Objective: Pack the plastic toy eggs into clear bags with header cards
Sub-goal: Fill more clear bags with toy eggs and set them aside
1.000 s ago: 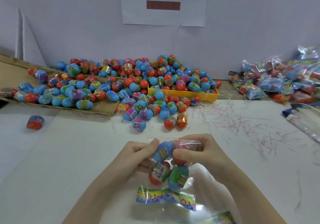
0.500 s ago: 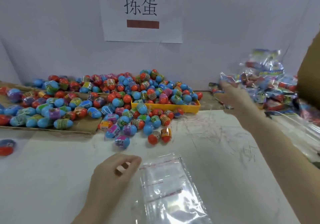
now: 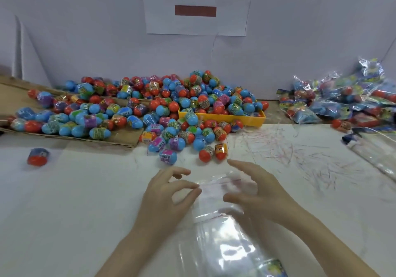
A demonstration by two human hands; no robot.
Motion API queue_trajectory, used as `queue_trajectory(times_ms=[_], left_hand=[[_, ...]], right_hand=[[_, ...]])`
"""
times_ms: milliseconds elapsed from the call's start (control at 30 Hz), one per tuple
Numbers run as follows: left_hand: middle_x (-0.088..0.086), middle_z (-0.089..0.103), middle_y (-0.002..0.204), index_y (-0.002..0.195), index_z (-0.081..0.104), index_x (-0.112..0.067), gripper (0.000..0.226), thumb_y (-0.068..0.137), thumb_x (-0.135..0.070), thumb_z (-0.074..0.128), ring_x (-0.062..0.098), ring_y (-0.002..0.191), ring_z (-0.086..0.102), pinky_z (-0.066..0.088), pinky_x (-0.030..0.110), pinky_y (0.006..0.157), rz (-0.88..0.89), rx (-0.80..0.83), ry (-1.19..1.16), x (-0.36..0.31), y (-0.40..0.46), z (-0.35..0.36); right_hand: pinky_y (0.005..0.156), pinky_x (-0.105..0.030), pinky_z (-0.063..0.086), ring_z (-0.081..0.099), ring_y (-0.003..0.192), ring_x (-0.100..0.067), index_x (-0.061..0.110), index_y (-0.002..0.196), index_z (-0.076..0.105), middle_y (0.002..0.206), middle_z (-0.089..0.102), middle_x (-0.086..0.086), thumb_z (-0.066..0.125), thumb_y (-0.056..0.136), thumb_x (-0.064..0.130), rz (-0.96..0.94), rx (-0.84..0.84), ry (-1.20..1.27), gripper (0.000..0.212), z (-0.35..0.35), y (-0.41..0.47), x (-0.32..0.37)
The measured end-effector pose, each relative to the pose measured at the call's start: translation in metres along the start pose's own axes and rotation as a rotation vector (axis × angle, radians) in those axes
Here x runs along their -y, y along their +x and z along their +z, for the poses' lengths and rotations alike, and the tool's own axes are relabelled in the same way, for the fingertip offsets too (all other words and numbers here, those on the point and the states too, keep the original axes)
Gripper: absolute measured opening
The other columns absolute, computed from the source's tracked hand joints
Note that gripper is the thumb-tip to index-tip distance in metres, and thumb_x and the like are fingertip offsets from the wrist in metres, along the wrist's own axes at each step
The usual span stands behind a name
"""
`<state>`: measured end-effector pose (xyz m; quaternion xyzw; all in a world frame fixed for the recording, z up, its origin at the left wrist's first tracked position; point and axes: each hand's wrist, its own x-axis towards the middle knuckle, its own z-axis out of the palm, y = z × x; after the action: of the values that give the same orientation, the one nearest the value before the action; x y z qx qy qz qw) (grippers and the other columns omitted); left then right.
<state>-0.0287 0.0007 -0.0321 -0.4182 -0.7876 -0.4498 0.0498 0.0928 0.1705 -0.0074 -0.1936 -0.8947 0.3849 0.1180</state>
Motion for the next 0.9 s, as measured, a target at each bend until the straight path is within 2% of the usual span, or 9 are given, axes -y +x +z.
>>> queue_trajectory(times_ms=[100,200,267,333,467,600,667,767,900], left_hand=[[-0.015,0.063,0.09,0.067,0.07,-0.031,0.019,0.071,-0.013,0.075,-0.002,0.084,0.059,0.042,0.007,0.071,-0.101,-0.073,-0.247,-0.005,0.003,-0.001],[-0.009,0.067,0.085,0.064,0.069,-0.034,0.014,0.069,-0.021,0.071,0.004,0.066,0.064,0.047,0.01,0.063,-0.217,-0.095,-0.475,-0.008,0.005,-0.004],[-0.009,0.066,0.085,0.065,0.069,-0.034,0.021,0.073,-0.014,0.073,0.008,0.061,0.064,0.048,0.013,0.061,-0.258,-0.066,-0.466,-0.006,0.005,-0.002],[-0.012,0.065,0.081,0.065,0.068,-0.035,0.029,0.075,-0.008,0.073,0.009,0.06,0.063,0.047,0.012,0.06,-0.26,-0.033,-0.41,-0.004,0.004,0.0],[-0.013,0.064,0.079,0.068,0.065,-0.037,0.031,0.077,-0.009,0.072,0.004,0.062,0.06,0.045,0.009,0.061,-0.241,0.002,-0.32,-0.002,0.003,0.002],[-0.012,0.065,0.078,0.068,0.064,-0.036,0.029,0.077,-0.009,0.072,0.005,0.061,0.06,0.045,0.009,0.061,-0.237,-0.021,-0.326,-0.001,0.003,0.002],[-0.012,0.064,0.076,0.067,0.064,-0.035,0.03,0.077,-0.009,0.072,0.005,0.061,0.06,0.044,0.008,0.06,-0.24,-0.031,-0.323,-0.001,0.003,0.003],[-0.013,0.062,0.075,0.068,0.064,-0.034,0.029,0.078,-0.008,0.072,0.003,0.066,0.058,0.043,0.007,0.061,-0.217,-0.009,-0.268,0.0,0.003,0.004],[-0.013,0.06,0.075,0.068,0.063,-0.037,0.029,0.078,-0.011,0.072,0.004,0.071,0.057,0.041,0.005,0.059,-0.21,0.009,-0.224,0.003,0.003,0.005]], right_hand=[[0.086,-0.014,0.037,0.05,0.101,0.015,0.051,0.11,0.05,0.106,0.061,0.027,0.074,0.047,0.056,0.044,-0.028,0.217,0.067,-0.002,0.001,0.006],[0.08,-0.02,0.041,0.058,0.093,0.006,0.042,0.106,0.056,0.093,0.068,0.016,0.082,0.061,0.029,0.044,-0.075,0.265,0.054,-0.004,0.002,0.008],[0.078,-0.019,0.041,0.059,0.092,-0.002,0.041,0.103,0.054,0.092,0.067,0.012,0.08,0.066,0.022,0.05,-0.103,0.217,0.05,-0.003,0.001,0.009],[0.083,-0.017,0.036,0.053,0.099,-0.003,0.042,0.112,0.048,0.103,0.06,0.014,0.079,0.068,0.027,0.033,-0.153,0.076,0.056,-0.001,-0.004,0.013],[0.09,-0.028,0.027,0.047,0.111,-0.014,0.031,0.125,0.048,0.12,0.057,0.004,0.065,0.072,0.053,-0.346,-0.37,-0.474,0.06,0.011,-0.031,0.024],[0.093,-0.032,0.033,0.053,0.116,-0.021,0.029,0.124,0.053,0.128,0.056,0.004,0.048,0.074,0.061,-0.341,-0.338,-0.479,0.06,0.019,-0.051,0.028],[0.093,-0.034,0.032,0.05,0.12,-0.021,0.035,0.12,0.055,0.129,0.054,0.005,0.043,0.08,0.064,-0.479,-0.287,-0.516,0.051,0.023,-0.059,0.031],[0.096,-0.039,0.033,0.049,0.123,-0.017,0.049,0.097,0.065,0.128,0.053,0.015,0.031,0.095,0.049,-0.794,-0.118,-0.743,0.034,0.036,-0.074,0.024],[0.096,-0.048,0.035,0.043,0.127,-0.019,0.052,0.097,0.062,0.134,0.047,0.018,0.029,0.098,0.044,-0.811,0.013,-0.82,0.035,0.038,-0.077,0.018]])
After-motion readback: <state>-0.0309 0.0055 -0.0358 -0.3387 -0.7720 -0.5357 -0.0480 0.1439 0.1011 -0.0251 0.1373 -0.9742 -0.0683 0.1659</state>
